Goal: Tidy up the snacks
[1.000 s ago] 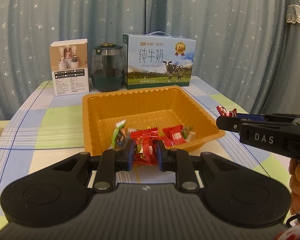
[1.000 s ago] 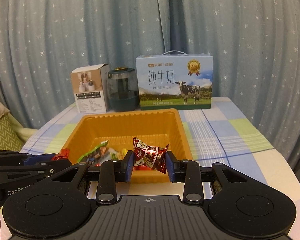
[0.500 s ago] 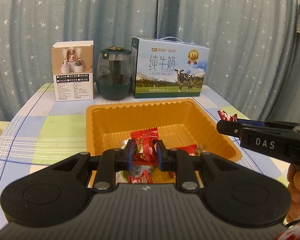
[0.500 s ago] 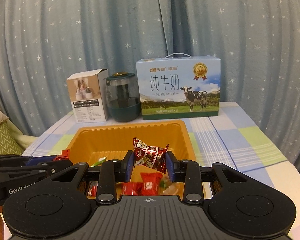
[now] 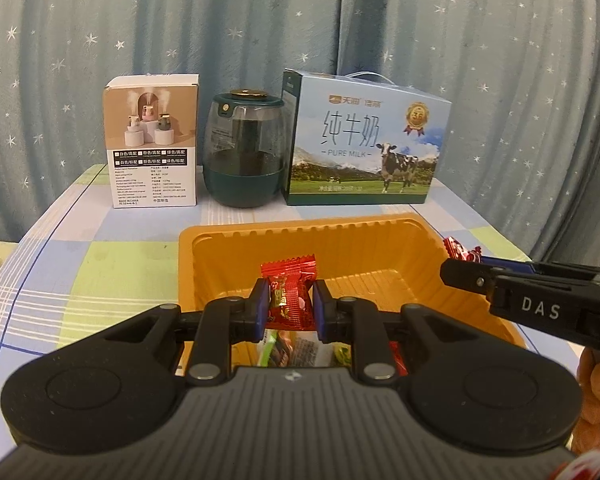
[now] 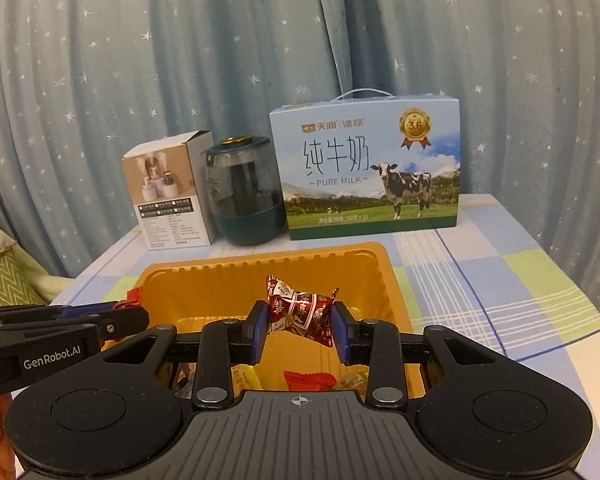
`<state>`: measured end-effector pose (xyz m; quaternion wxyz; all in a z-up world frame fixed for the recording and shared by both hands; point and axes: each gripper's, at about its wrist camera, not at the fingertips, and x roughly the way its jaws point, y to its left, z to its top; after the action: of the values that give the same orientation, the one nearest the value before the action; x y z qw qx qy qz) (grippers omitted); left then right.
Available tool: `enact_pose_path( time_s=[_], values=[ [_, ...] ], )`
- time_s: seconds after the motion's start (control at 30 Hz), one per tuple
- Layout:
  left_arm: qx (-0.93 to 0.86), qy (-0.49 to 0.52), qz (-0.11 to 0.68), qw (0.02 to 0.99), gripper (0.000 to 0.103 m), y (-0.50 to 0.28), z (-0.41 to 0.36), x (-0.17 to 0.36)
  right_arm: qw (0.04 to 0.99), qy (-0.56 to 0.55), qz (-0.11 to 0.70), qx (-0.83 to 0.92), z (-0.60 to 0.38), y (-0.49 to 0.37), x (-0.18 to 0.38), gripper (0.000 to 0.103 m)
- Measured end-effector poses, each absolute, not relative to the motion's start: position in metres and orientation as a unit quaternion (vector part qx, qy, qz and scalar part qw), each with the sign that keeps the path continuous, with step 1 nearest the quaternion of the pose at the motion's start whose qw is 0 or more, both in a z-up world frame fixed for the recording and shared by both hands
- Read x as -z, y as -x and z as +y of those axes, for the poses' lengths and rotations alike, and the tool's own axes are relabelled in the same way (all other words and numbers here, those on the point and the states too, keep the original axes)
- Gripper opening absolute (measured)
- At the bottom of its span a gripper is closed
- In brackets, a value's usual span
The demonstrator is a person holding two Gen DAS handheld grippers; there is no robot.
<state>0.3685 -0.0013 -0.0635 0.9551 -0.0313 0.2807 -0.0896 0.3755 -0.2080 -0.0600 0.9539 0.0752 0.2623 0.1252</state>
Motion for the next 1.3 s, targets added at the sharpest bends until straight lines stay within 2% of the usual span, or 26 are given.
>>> enact_pose_path(
  time_s=[0.7, 0.8, 0.87, 1.3],
  values=[
    [0.091, 0.038, 0.294, 0.951, 0.021, -0.392, -0.001, 0.077, 0.948, -0.076, 0.281, -0.125, -0.204, -0.397, 0.075, 0.034],
    [0.089, 0.038, 0.295, 0.951, 0.025, -0.393, -0.001, 0.078, 0.948, -0.078, 0.282, -0.126, -0.204, -0.397, 0.075, 0.034],
    [0.085, 0.035, 0.297, 0.95, 0.042, -0.393, -0.002, 0.079, 0.948, -0.079, 0.283, -0.126, -0.204, -0.397, 0.075, 0.034],
    [0.087, 0.037, 0.297, 0.95, 0.042, -0.392, 0.001, 0.078, 0.947, -0.083, 0.284, -0.126, -0.205, -0.397, 0.074, 0.034]
  ],
)
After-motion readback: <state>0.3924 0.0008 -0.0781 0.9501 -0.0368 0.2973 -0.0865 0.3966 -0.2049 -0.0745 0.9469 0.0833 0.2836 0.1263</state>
